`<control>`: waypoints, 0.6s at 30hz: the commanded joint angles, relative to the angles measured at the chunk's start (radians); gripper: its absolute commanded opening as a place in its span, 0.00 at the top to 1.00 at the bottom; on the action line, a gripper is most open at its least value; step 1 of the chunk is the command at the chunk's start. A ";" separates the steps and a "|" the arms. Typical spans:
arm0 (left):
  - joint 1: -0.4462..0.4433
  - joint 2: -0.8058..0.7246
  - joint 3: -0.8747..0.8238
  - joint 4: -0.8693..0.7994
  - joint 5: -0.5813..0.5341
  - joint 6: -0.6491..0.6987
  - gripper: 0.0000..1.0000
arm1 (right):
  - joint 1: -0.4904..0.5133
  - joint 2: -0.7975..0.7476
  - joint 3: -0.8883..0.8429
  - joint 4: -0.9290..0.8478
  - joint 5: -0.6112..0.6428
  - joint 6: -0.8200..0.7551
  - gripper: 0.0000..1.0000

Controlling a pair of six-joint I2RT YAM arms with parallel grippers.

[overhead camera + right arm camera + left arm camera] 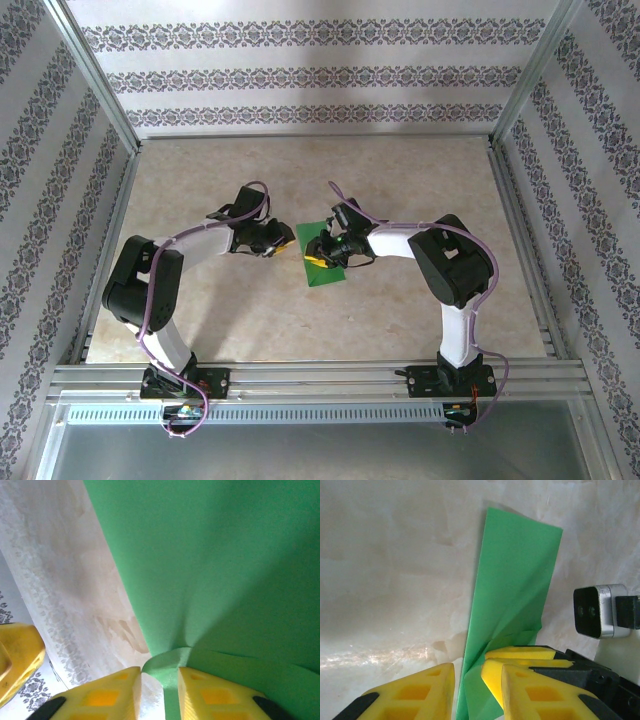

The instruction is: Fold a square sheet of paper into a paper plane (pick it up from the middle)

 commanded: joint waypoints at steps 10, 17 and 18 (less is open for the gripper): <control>-0.041 0.030 -0.010 0.059 0.046 -0.031 0.69 | -0.018 0.023 -0.053 -0.047 0.047 -0.027 0.78; -0.048 0.050 -0.003 0.067 0.045 -0.032 0.69 | -0.021 0.024 -0.061 -0.037 0.045 -0.034 0.65; -0.049 0.050 -0.003 0.067 0.044 -0.031 0.69 | -0.022 0.023 -0.062 -0.034 0.044 -0.037 0.65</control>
